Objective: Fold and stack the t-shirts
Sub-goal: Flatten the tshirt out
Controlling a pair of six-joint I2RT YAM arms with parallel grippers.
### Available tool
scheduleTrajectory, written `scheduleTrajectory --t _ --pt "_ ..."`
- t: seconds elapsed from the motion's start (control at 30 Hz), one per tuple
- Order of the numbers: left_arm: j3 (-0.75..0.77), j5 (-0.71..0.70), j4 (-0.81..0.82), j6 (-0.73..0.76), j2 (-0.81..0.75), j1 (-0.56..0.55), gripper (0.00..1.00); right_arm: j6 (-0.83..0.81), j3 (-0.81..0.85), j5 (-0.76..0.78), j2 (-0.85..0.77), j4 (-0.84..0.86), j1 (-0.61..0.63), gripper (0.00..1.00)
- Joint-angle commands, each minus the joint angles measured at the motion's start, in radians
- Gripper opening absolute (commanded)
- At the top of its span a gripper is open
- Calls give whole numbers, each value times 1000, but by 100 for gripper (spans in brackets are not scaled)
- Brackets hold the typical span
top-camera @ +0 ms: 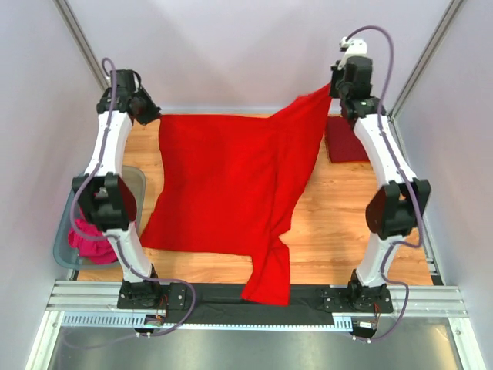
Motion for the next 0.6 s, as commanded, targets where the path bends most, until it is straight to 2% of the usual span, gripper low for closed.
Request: scheduleTrajectory --t 0.0,0.13,0.23,0.4,0.57 --pt "103 0 88 91 168 16 0 66 33 -83 94 210 -2 0" --pt "271 16 97 116 403 47 0 72 194 -161 335 194 -2 0" --pt "363 42 118 113 486 57 0 62 381 -203 489 131 9 0" --pt "305 73 209 82 483 59 0 94 389 -121 515 152 9 0" --pt "314 62 220 76 492 57 0 141 374 -91 513 108 9 0"
